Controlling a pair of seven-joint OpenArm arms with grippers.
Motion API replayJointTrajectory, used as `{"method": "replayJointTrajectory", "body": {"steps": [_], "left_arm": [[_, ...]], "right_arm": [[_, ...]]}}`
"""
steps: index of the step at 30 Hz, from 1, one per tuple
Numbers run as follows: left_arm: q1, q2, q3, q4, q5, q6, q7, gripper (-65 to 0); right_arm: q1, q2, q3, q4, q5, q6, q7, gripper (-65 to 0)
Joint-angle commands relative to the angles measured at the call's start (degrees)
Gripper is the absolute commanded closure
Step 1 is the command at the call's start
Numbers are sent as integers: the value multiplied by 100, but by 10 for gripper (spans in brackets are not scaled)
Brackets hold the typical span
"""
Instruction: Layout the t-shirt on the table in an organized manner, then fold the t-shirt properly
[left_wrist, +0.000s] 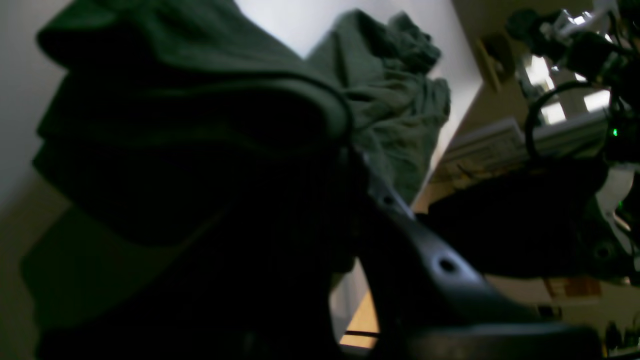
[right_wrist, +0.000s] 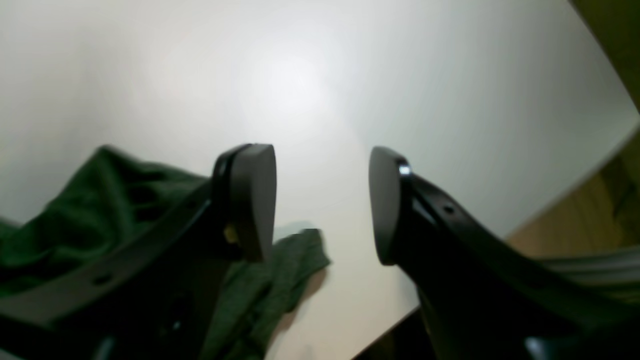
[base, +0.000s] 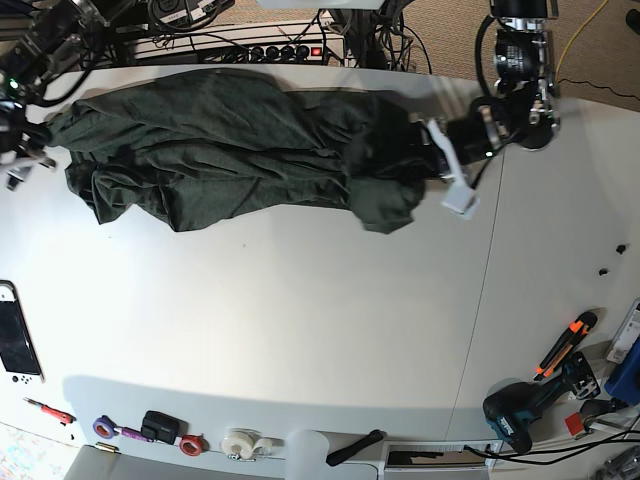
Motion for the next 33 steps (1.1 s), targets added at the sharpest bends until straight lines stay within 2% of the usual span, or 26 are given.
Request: {"method": "replayJointTrajectory", "body": {"steps": [1,5,9,17,23,29,32,33], "left_arm": [[-111,57,101,107,-157,-57,-109,0],[-332,321,643,107,223,55,-181,0],[-573,444,1329,103,638,173,-439,0],[-890,728,2437,94,1834,715,-1054,0],[-988,791,3187,94,2439,979,-1279,0],[-986,791,3718,94,3276,1412,-1720,0],[-986,791,3928,94,3694,1410,-2037,0],[-986,791,4000,94,3759,1410,-2090,-26]], "right_arm": [[31,114,173,55,144,-39,186,-294],[33,129,584,-199,481,17,192,-294],[33,127,616,-719,498,70,260,-294],[33,127,616,-1576,501,74,535,-294],[35,127,616,-1582,560,197,538,-294],[37,127,616,-1582,584,197,538,-294],[37,127,616,-1582,586,197,538,-294],[37,127,616,-1582,586,197,538,-294]]}}
